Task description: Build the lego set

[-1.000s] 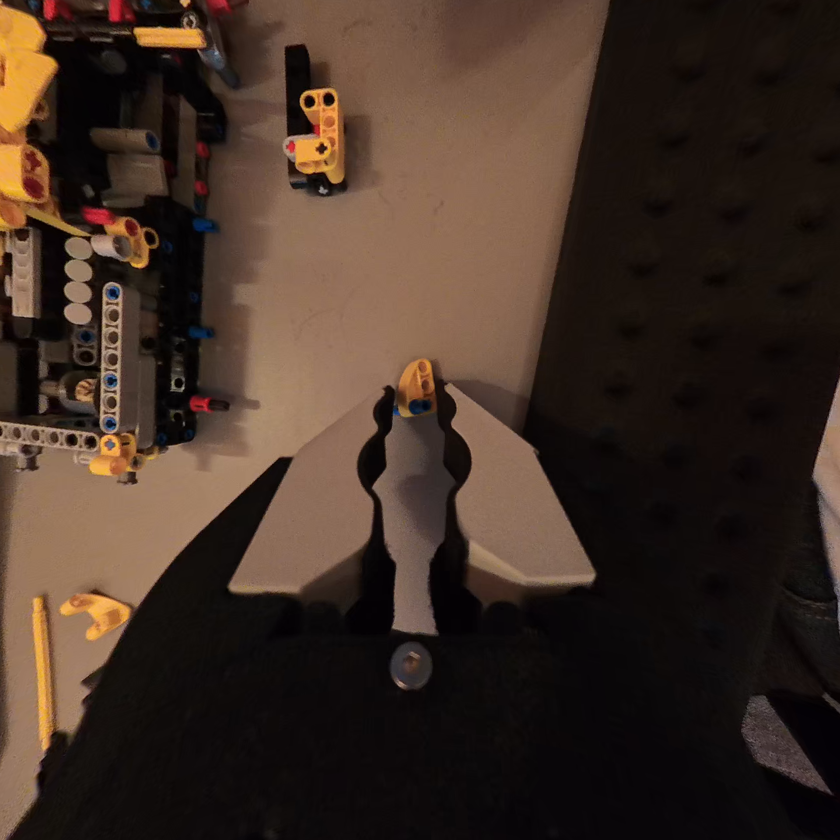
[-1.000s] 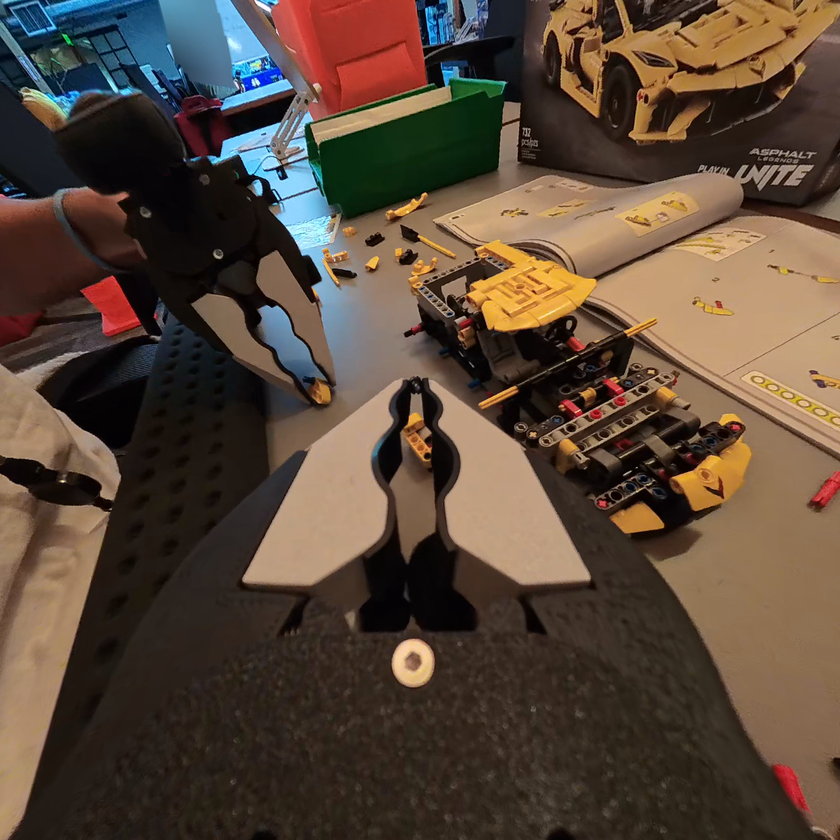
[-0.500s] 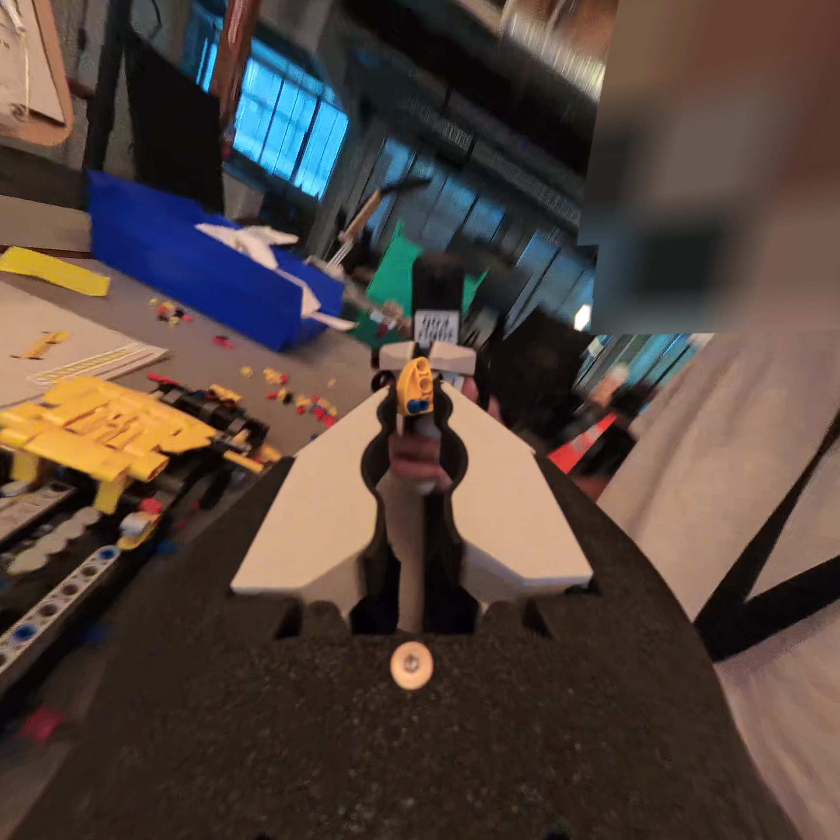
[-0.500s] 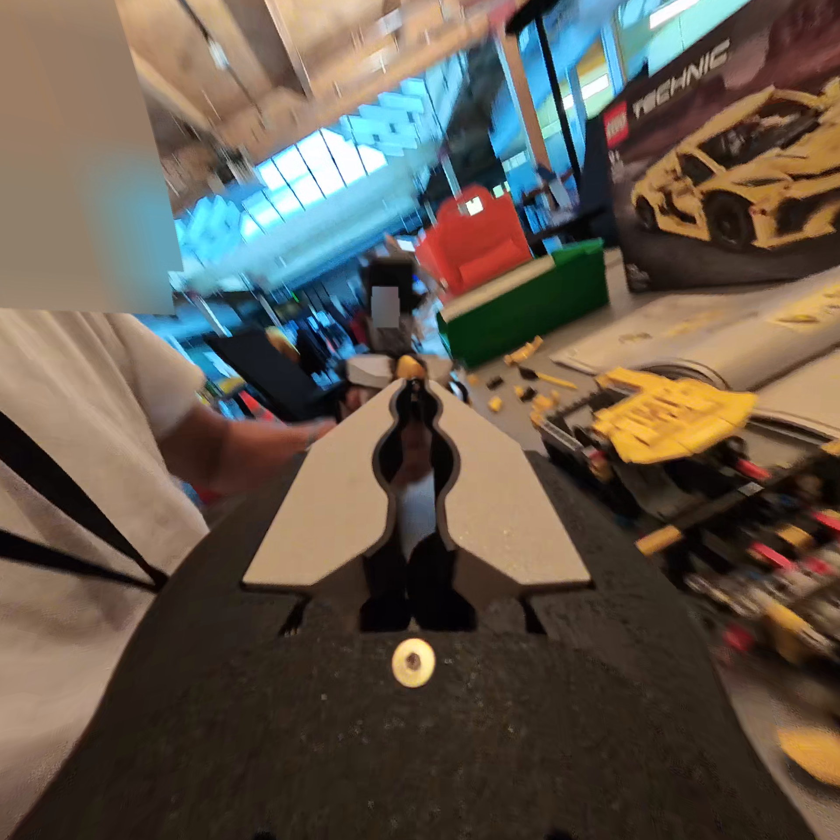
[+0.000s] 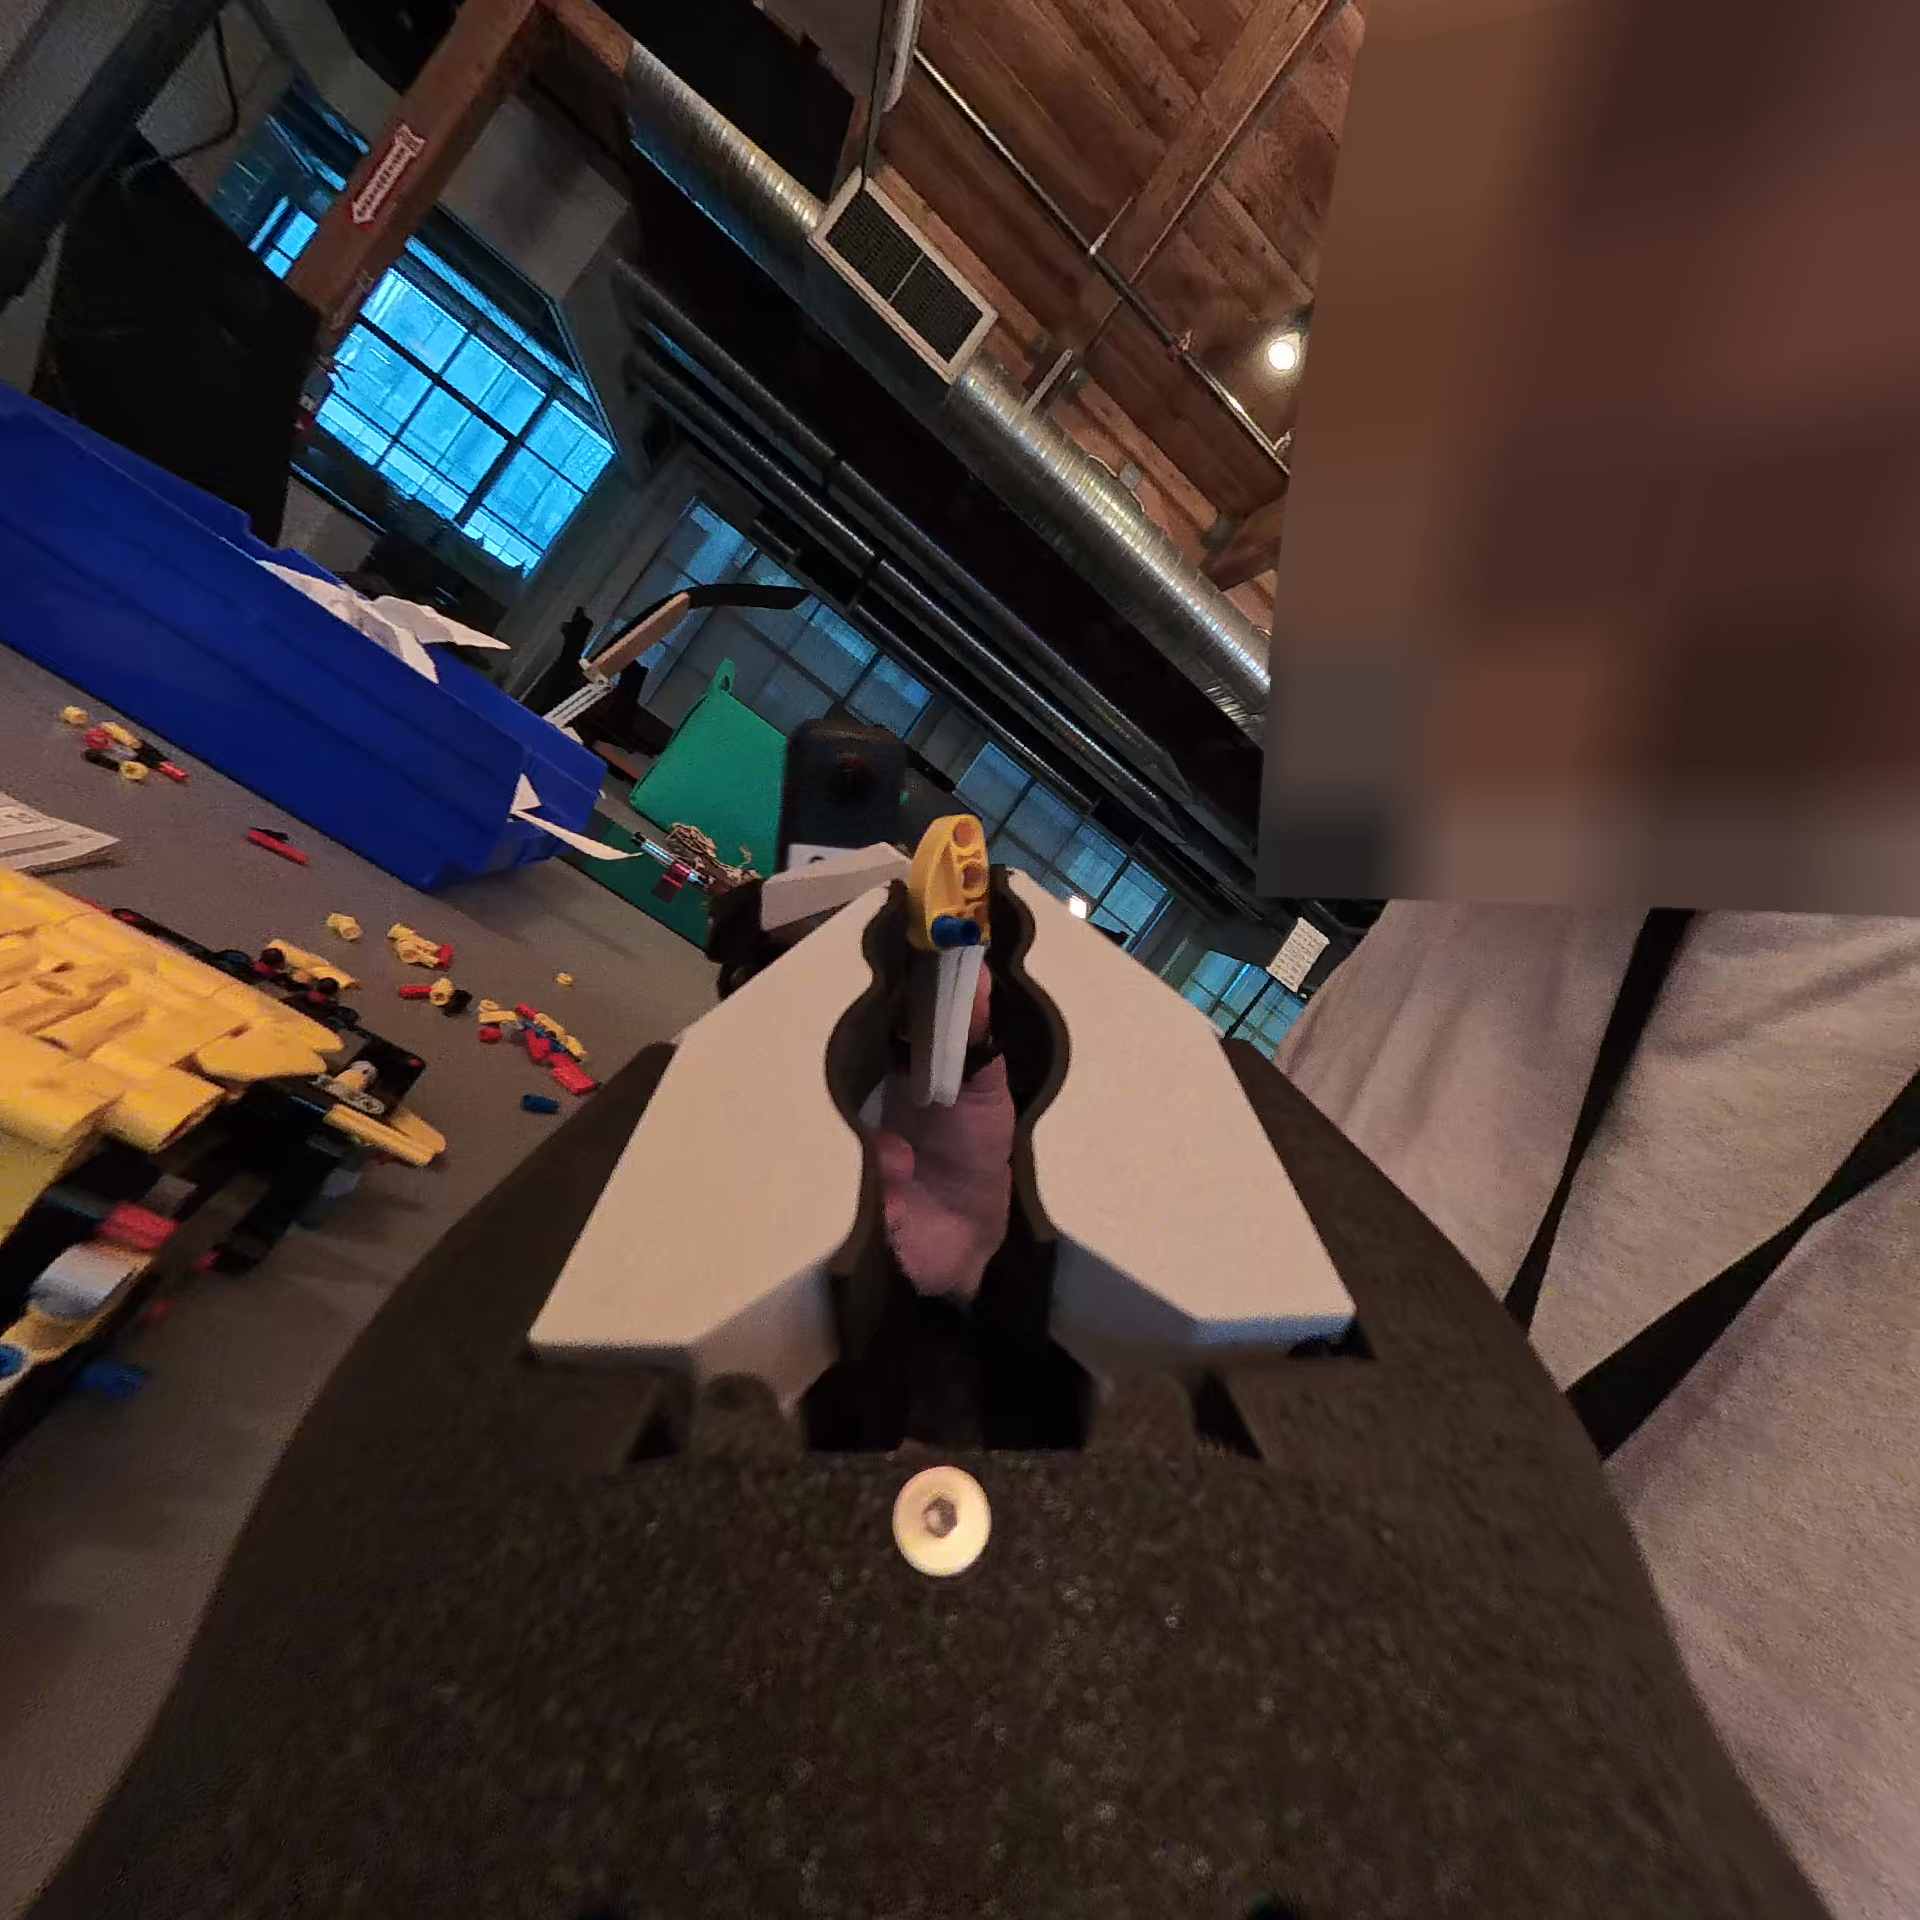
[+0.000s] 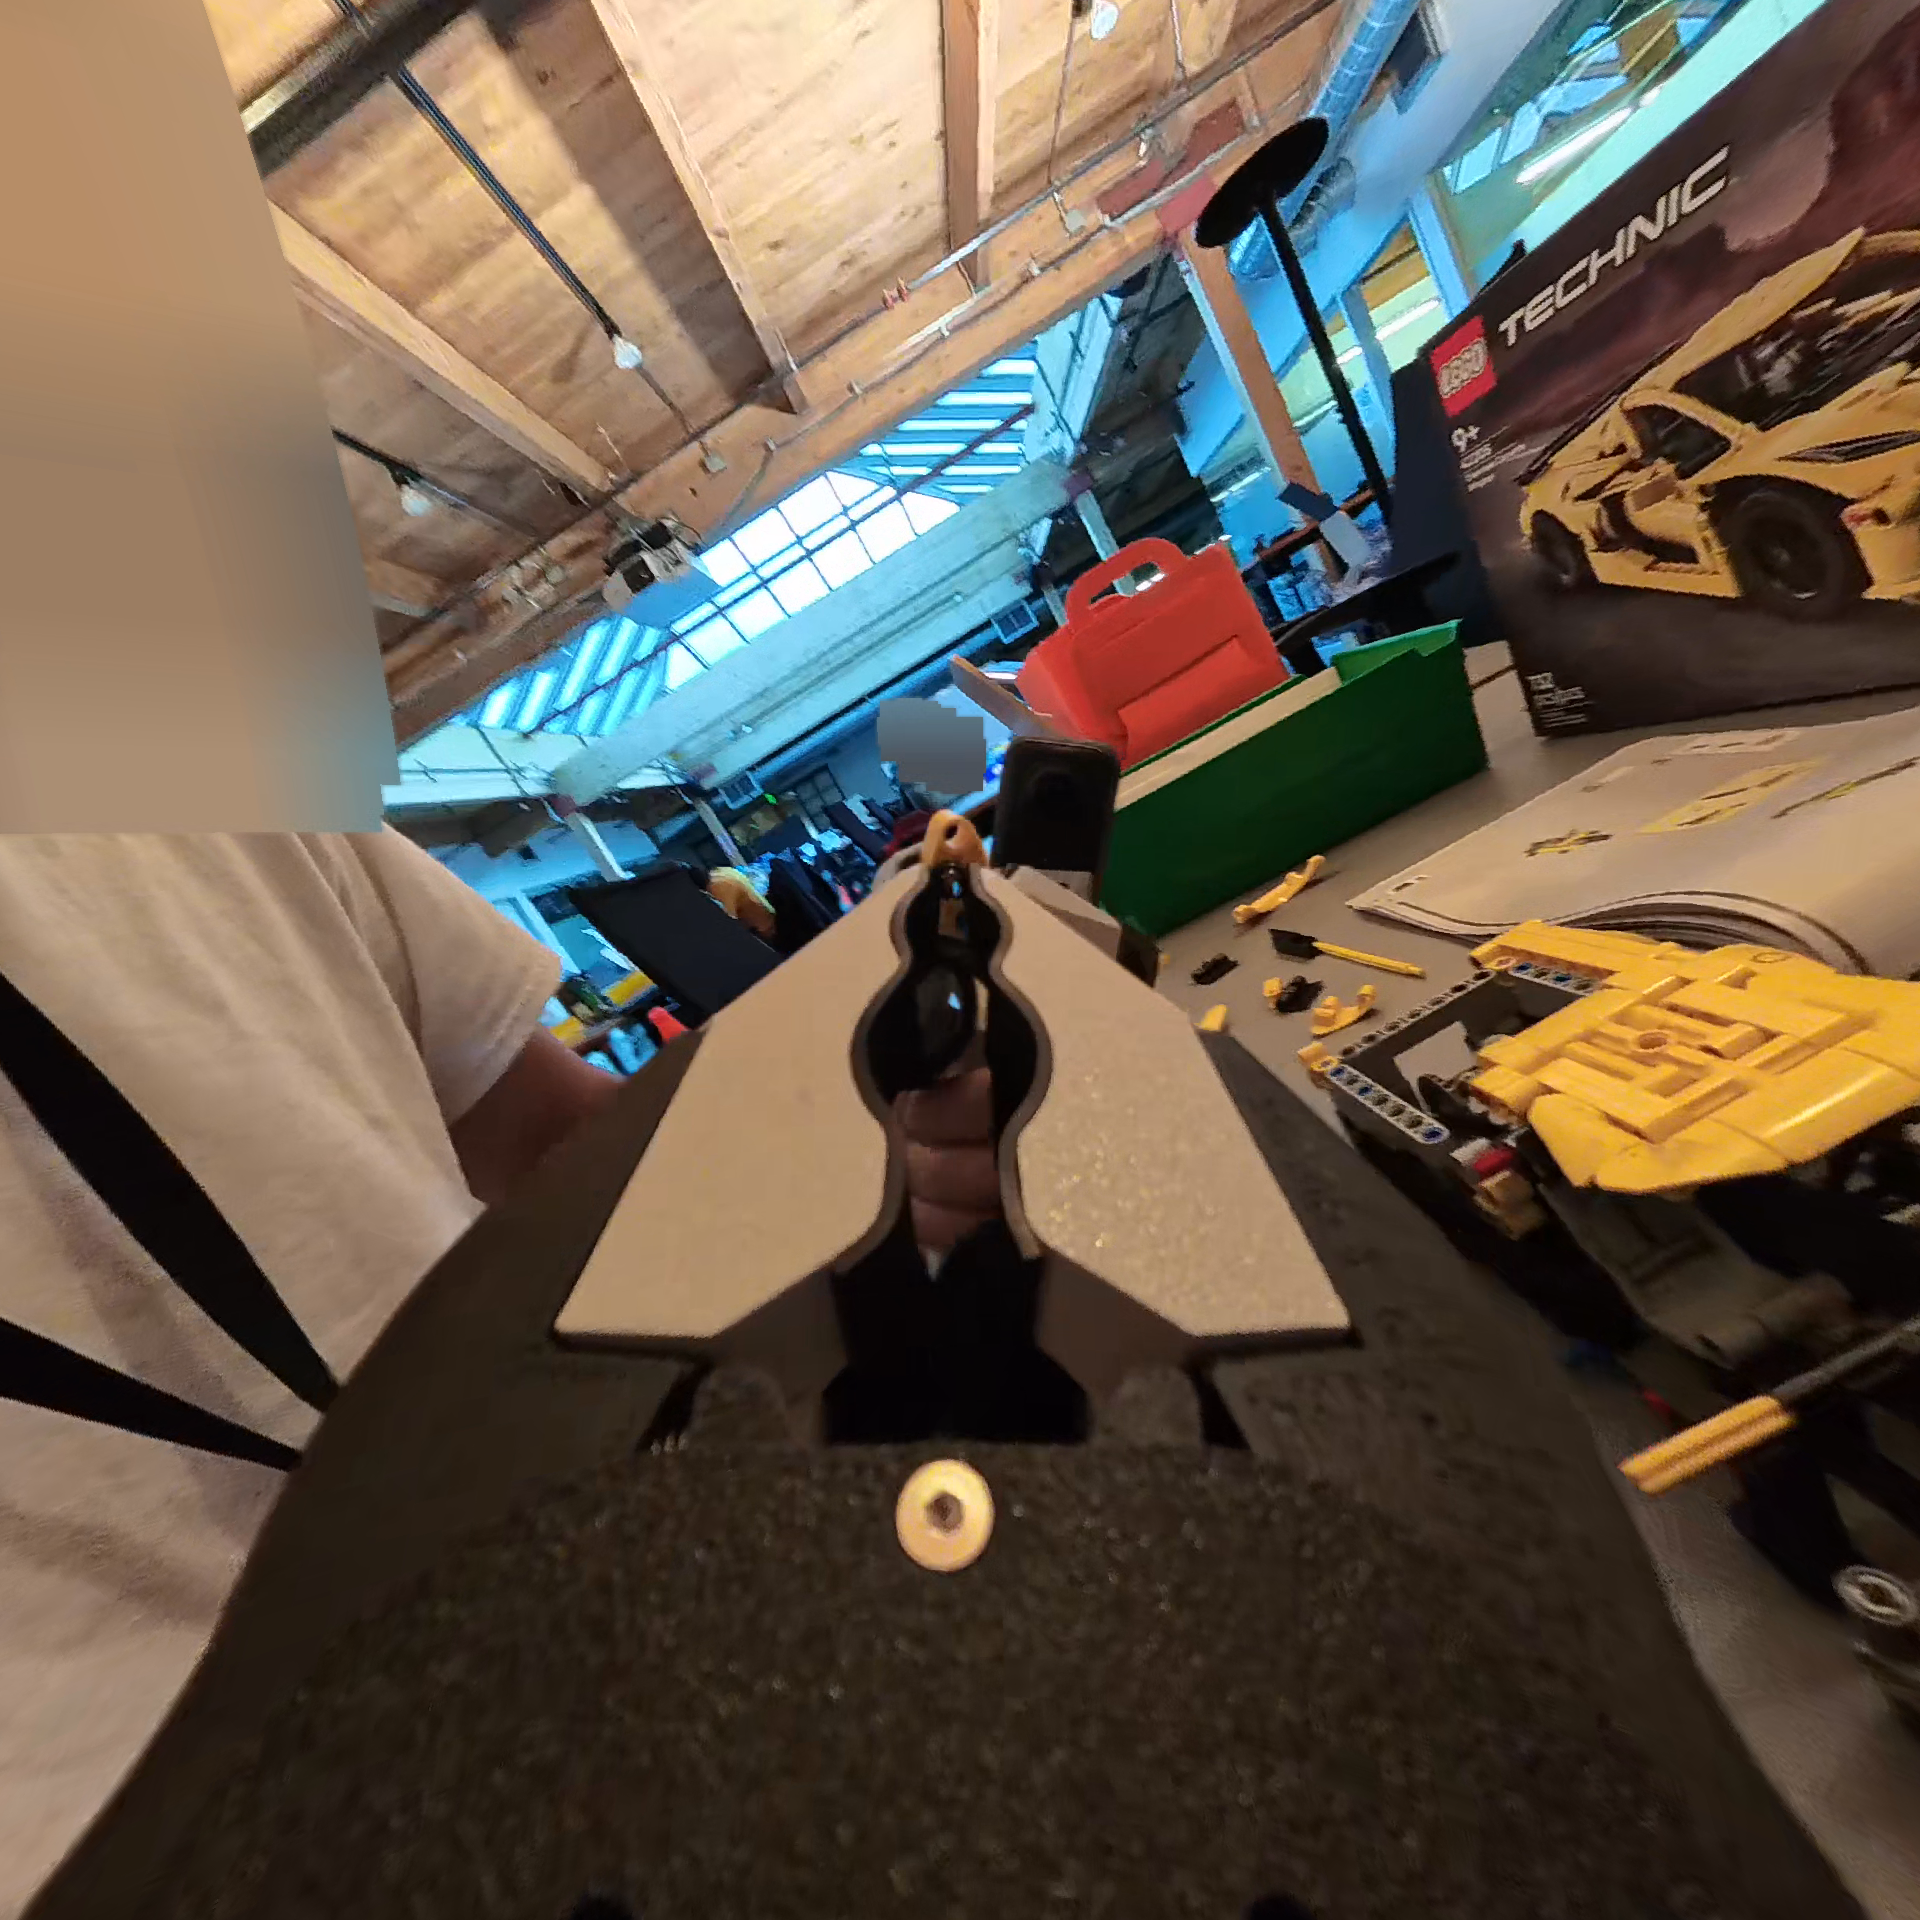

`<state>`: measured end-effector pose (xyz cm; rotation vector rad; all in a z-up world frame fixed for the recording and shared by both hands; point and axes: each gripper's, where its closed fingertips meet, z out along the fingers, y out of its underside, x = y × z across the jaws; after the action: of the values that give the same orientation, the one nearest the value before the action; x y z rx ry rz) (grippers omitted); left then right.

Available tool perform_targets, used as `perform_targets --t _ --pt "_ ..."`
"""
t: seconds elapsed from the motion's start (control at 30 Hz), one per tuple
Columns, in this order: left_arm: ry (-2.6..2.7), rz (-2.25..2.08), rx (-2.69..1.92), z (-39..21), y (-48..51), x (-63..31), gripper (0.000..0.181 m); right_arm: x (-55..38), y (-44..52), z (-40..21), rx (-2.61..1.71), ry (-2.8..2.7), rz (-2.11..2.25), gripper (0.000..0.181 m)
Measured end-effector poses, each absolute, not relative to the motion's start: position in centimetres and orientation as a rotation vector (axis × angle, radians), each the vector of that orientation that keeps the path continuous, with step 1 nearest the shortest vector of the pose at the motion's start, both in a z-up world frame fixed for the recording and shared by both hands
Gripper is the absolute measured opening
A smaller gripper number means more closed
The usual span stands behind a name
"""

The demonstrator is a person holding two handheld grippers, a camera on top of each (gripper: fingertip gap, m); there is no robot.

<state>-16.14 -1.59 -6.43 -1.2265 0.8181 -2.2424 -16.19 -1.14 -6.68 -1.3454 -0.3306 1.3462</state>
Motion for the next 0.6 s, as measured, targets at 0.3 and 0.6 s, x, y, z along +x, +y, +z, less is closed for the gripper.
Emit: perform_targets --t 0.3,0.6 --pt "0.828 -2.367 -1.170 -5.9 -2.3 -16.6 0.015 -16.3 -1.4 -6.0 -1.294 -0.344 1.436 0.003" --pt "0.809 -2.493 -1.158 -5.9 -2.7 -16.6 0.014 -16.5 -1.7 -5.8 -1.283 -0.367 1.420 0.003"
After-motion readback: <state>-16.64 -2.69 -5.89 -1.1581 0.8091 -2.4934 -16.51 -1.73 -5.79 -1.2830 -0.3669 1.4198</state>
